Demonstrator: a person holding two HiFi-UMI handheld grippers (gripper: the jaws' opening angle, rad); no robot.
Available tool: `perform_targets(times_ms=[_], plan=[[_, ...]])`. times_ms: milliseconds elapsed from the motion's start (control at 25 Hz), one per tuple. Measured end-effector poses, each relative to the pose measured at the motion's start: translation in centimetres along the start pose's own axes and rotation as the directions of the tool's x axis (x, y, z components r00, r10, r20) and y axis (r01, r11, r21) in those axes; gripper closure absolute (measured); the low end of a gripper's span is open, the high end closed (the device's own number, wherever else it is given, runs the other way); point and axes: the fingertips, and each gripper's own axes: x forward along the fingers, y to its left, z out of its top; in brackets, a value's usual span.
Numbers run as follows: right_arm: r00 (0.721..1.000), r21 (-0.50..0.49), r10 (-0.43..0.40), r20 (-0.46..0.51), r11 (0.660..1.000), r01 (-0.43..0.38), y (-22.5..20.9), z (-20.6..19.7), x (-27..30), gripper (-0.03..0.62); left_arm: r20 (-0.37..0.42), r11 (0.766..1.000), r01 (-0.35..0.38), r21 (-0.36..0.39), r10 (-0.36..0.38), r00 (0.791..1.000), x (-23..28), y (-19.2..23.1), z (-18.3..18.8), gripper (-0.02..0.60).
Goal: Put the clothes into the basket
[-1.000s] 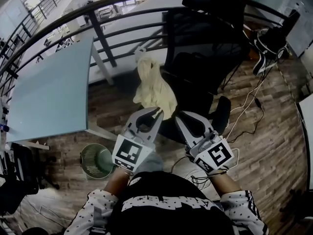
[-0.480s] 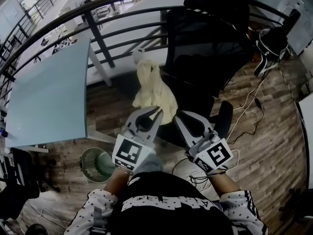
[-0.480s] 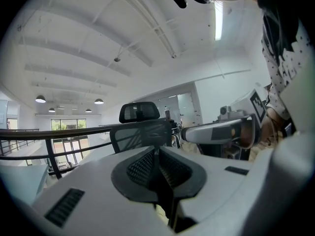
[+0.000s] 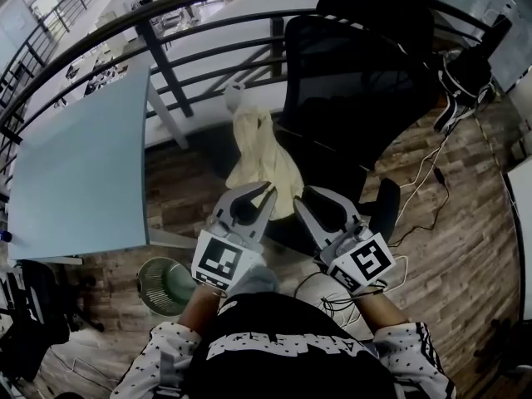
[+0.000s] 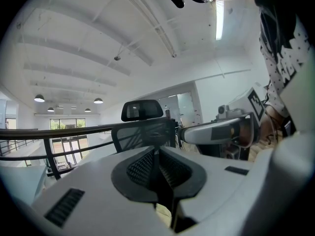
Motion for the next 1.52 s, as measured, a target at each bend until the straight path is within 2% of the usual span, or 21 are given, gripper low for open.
perform_targets(times_ms=[800,1160,1520], plan=[[0.998,-0.034,-0.059,-0.036,0.998,0.058,-2.7,-0.2,5.2,0.493,0.012,0.999,0.046,0.003,-0.046,0.999,2.4,5.6,-0.7,0.563],[0.996,-0.038,-0.085,-0.035,0.996,0.083,-2.3,0.0,7.8,0.491,0.029,0.998,0.068,0.008,-0.068,0.997,2.4,8.0,-1.0,0.563],[0.996,-0.060,-0.067,-0.067,0.996,0.063,-2.1,-1.1,8.5,0.487,0.027,0.998,0.065,-0.004,-0.065,0.998,2.2,8.6,-1.8,0.561]])
